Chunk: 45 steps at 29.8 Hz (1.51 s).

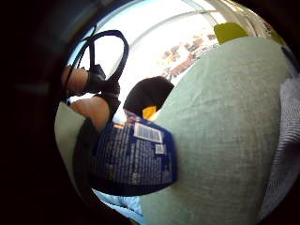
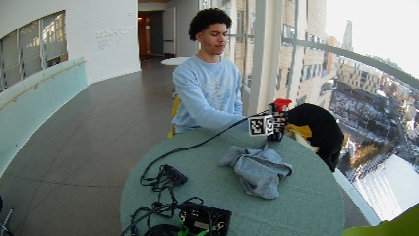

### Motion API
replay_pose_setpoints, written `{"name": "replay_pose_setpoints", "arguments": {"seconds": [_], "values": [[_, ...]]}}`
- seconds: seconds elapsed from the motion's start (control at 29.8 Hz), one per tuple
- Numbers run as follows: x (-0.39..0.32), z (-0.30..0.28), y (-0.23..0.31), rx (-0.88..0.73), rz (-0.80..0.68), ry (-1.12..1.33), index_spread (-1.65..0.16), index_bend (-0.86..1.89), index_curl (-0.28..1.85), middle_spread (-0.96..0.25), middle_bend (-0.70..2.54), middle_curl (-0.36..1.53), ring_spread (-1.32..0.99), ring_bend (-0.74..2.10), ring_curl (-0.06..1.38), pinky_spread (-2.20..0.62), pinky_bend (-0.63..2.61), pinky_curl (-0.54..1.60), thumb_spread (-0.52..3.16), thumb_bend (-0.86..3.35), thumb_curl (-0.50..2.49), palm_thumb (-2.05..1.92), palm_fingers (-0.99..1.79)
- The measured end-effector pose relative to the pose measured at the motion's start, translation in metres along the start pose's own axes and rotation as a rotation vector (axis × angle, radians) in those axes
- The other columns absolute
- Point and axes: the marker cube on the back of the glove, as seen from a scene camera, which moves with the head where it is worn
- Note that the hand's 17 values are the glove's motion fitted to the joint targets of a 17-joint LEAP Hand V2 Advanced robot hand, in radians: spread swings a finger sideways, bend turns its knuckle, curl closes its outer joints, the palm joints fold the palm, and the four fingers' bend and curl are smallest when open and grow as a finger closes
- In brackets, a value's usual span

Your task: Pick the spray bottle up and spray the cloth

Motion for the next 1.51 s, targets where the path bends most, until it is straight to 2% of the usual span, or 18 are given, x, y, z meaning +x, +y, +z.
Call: {"name": "replay_pose_setpoints", "arguments": {"seconds": [0.4,0.6,0.87,1.17,1.51], "values": [[-0.026,-0.092,0.047,-0.106,-0.027,0.313,-0.27,0.12,0.35,-0.08,0.32,0.46,-0.07,0.41,0.38,0.14,0.24,0.36,1.07,-0.03,0.50,0.66,0.91],[-0.041,-0.154,0.109,-0.138,-0.005,0.529,-0.29,0.11,0.33,-0.08,0.28,0.45,-0.06,0.37,0.37,0.17,0.22,0.36,1.10,-0.02,0.46,0.66,0.84],[-0.053,-0.220,0.186,-0.055,0.052,0.732,-0.31,0.12,0.31,-0.09,0.27,0.44,-0.04,0.33,0.36,0.19,0.22,0.35,1.13,-0.02,0.43,0.66,0.80],[-0.045,-0.257,0.249,0.007,0.137,0.848,-0.31,0.13,0.30,-0.09,0.26,0.44,-0.03,0.32,0.35,0.21,0.20,0.35,1.14,-0.02,0.41,0.67,0.81],[-0.042,-0.269,0.276,-0.010,0.151,0.906,-0.31,0.15,0.30,-0.09,0.26,0.43,-0.03,0.30,0.35,0.21,0.18,0.34,1.15,-0.01,0.39,0.69,0.82]]}}
